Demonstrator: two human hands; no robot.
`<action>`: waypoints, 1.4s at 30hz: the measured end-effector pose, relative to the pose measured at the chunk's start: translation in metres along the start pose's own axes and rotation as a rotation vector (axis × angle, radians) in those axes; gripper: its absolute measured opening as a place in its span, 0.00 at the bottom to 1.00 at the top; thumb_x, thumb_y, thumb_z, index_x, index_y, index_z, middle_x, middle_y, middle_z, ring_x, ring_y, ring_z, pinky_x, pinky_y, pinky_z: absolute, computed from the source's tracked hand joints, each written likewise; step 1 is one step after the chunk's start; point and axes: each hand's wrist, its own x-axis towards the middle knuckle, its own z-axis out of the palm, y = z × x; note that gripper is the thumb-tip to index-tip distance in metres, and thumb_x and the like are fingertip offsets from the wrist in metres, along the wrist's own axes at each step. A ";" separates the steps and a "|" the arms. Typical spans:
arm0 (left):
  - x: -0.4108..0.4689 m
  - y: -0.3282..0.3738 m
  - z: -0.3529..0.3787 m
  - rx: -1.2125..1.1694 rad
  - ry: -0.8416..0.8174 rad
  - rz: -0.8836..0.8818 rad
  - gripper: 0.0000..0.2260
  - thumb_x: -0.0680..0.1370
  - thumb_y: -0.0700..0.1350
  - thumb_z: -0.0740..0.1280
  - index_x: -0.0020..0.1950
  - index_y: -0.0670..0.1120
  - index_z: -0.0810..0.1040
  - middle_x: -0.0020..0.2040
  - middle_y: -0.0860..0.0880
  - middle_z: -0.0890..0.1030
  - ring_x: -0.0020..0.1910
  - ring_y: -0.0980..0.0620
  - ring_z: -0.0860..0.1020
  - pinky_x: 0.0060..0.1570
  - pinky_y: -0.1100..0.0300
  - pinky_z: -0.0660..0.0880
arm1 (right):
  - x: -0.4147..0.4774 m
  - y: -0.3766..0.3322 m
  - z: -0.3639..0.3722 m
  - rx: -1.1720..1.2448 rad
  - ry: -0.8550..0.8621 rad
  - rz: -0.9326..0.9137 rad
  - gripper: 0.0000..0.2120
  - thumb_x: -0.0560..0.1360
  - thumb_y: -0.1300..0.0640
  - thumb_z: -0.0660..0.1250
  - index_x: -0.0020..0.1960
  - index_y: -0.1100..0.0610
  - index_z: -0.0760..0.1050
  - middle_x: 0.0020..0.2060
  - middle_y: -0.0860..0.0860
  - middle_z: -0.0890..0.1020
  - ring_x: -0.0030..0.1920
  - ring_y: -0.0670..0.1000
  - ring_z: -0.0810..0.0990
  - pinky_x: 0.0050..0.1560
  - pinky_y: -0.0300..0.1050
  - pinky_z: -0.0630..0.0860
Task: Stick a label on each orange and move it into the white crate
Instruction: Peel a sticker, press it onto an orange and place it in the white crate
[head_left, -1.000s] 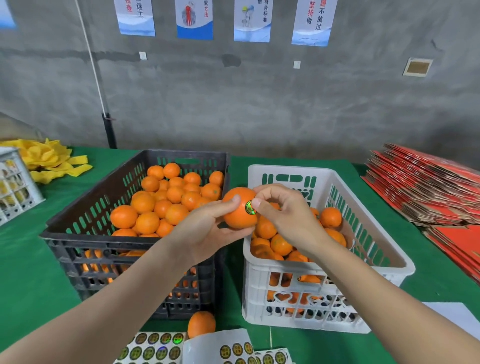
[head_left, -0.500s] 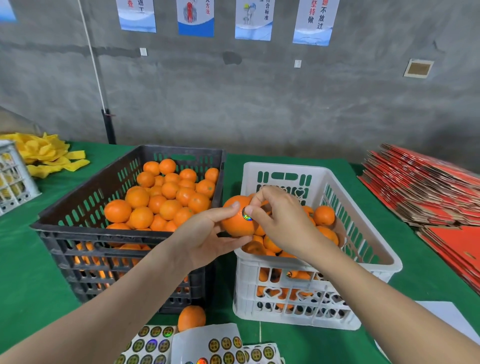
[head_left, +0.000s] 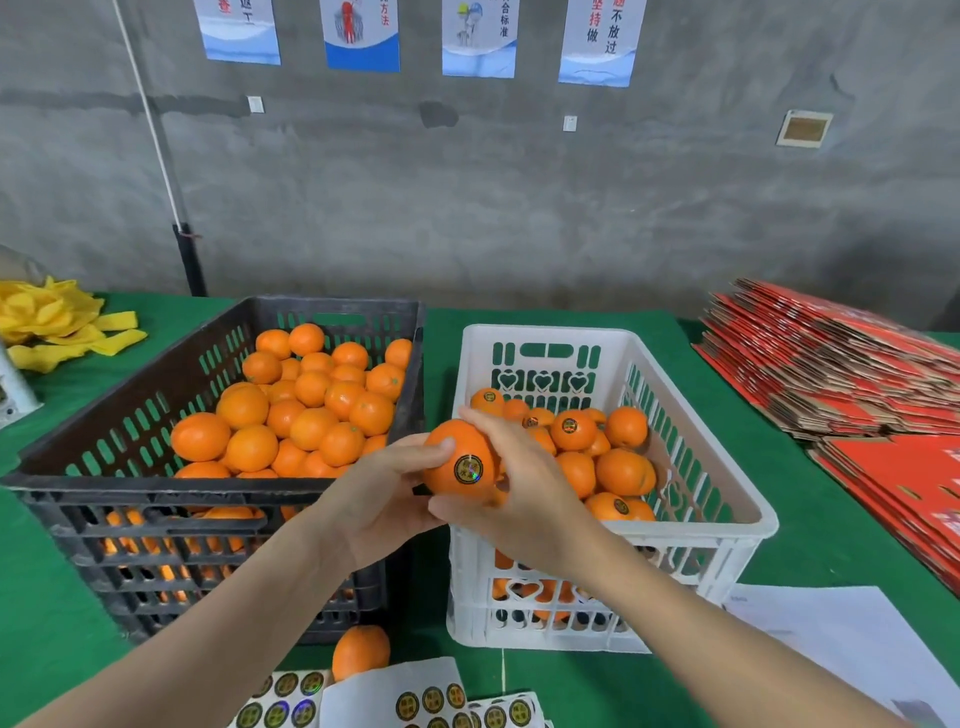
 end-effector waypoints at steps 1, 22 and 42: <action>0.003 0.000 0.003 0.028 -0.021 0.004 0.14 0.74 0.47 0.70 0.57 0.43 0.83 0.54 0.41 0.83 0.50 0.45 0.83 0.43 0.56 0.80 | 0.003 0.004 0.002 -0.020 -0.004 0.012 0.35 0.67 0.47 0.74 0.69 0.45 0.62 0.61 0.46 0.69 0.59 0.43 0.69 0.53 0.29 0.67; -0.022 -0.062 -0.041 1.165 0.151 -0.151 0.11 0.81 0.36 0.59 0.50 0.45 0.80 0.45 0.50 0.83 0.45 0.56 0.82 0.44 0.69 0.76 | 0.125 0.161 -0.009 -0.695 -0.199 0.522 0.36 0.75 0.57 0.65 0.77 0.53 0.49 0.75 0.61 0.53 0.73 0.66 0.55 0.70 0.64 0.58; -0.005 -0.112 -0.068 0.727 0.208 -0.498 0.05 0.72 0.34 0.68 0.36 0.38 0.80 0.37 0.41 0.78 0.37 0.47 0.75 0.41 0.58 0.71 | -0.094 0.080 0.108 -0.221 -0.283 0.046 0.09 0.77 0.55 0.63 0.49 0.59 0.79 0.41 0.42 0.72 0.42 0.44 0.71 0.42 0.28 0.61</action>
